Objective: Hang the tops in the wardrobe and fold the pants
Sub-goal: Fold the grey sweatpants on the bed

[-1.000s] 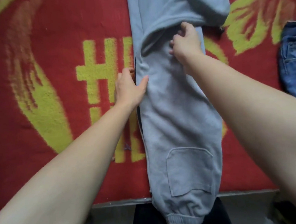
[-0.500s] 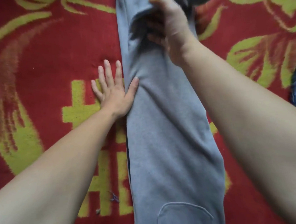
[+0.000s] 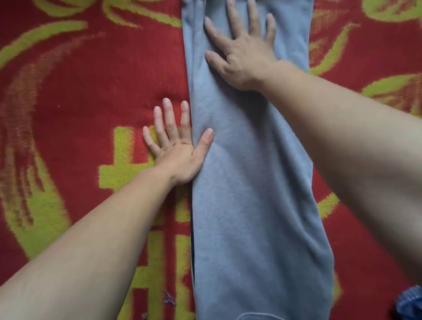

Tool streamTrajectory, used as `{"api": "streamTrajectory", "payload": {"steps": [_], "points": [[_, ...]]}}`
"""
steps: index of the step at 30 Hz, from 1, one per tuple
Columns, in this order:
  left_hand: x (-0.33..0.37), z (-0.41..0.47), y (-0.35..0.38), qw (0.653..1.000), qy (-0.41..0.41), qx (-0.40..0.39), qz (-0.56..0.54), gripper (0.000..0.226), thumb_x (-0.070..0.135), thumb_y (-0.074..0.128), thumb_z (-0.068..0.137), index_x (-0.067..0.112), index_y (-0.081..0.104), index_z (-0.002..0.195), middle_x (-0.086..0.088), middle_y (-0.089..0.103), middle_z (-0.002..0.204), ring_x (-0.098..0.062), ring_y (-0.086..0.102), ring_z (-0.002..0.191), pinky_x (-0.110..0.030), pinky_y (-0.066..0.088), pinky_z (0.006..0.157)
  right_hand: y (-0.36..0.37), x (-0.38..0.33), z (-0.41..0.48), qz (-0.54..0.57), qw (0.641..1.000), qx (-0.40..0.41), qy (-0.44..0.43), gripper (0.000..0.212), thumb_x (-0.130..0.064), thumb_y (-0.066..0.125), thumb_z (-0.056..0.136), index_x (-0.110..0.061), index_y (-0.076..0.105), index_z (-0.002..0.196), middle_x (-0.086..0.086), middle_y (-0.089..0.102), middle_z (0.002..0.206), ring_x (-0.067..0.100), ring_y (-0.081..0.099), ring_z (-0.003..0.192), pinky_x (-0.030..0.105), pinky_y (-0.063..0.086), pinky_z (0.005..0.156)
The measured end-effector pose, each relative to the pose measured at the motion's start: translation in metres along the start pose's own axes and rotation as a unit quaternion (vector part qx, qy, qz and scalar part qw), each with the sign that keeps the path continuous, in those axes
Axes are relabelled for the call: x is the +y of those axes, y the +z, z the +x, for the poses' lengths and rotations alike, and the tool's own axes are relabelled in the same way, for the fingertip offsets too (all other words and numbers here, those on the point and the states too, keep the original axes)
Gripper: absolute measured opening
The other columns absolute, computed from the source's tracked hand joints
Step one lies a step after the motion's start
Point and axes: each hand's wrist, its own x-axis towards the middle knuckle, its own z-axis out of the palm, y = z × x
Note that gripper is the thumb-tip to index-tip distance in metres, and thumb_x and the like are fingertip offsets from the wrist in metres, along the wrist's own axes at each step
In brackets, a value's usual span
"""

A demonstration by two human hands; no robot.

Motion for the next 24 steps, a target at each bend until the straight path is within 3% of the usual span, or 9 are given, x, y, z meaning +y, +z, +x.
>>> {"api": "streamTrajectory", "payload": {"steps": [6,9,13,16,20,24], "points": [[0.000,-0.002,-0.003,1.000,0.002,-0.001,0.009,0.079,0.071,0.013,0.091,0.033,-0.024,0.149,-0.001,-0.036,0.155,-0.023,-0.035,0.142,-0.058,-0.020,0.110,-0.003,-0.004,-0.008,-0.010,0.997,0.000,-0.083,0.058,-0.057,0.020,0.100,-0.040,0.011,0.155,0.002,-0.002,0.166,0.041,-0.008,0.150,0.069,-0.002,0.112],[0.000,0.001,0.000,1.000,0.005,0.010,0.012,0.079,0.072,0.011,0.090,0.033,-0.023,0.149,-0.001,-0.035,0.156,-0.024,-0.033,0.143,-0.057,-0.020,0.110,-0.001,-0.006,-0.006,-0.024,0.997,-0.006,-0.073,0.059,-0.057,0.017,0.100,-0.039,0.007,0.155,0.003,-0.006,0.166,0.037,-0.011,0.150,0.067,-0.005,0.114],[0.000,0.003,0.000,1.000,0.002,0.026,0.015,0.079,0.073,0.013,0.090,0.032,-0.017,0.152,-0.002,-0.029,0.158,-0.025,-0.028,0.145,-0.057,-0.018,0.110,0.003,-0.009,-0.030,0.005,0.999,0.037,-0.019,0.061,-0.053,0.021,0.100,-0.028,0.017,0.156,0.012,0.011,0.164,0.034,0.007,0.151,0.059,0.005,0.118],[0.000,0.002,0.002,0.999,0.000,0.035,0.018,0.080,0.073,0.016,0.090,0.033,-0.015,0.152,-0.001,-0.027,0.159,-0.024,-0.026,0.145,-0.057,-0.016,0.111,0.015,-0.010,-0.088,0.048,0.995,0.081,0.014,0.060,-0.049,0.022,0.102,-0.022,0.022,0.155,0.015,0.011,0.164,0.031,0.009,0.152,0.051,0.008,0.120],[0.003,-0.005,-0.010,1.000,-0.001,0.030,-0.004,0.083,0.072,0.025,0.091,0.028,-0.008,0.155,-0.002,-0.020,0.161,-0.024,-0.021,0.147,-0.054,-0.014,0.113,0.034,-0.015,-0.201,0.032,0.993,0.110,0.029,0.058,-0.047,0.024,0.103,-0.022,0.027,0.155,0.015,0.011,0.164,0.032,0.007,0.152,0.050,0.006,0.122],[0.015,-0.070,0.001,0.979,-0.007,0.160,-0.122,0.081,0.059,0.037,0.094,0.015,0.010,0.156,-0.012,0.006,0.163,-0.026,0.006,0.150,-0.045,0.007,0.121,0.065,-0.018,-0.312,0.000,0.988,0.150,0.044,0.056,-0.045,0.036,0.102,-0.020,0.034,0.153,0.020,0.018,0.161,0.037,0.015,0.150,0.055,0.015,0.119]]}}
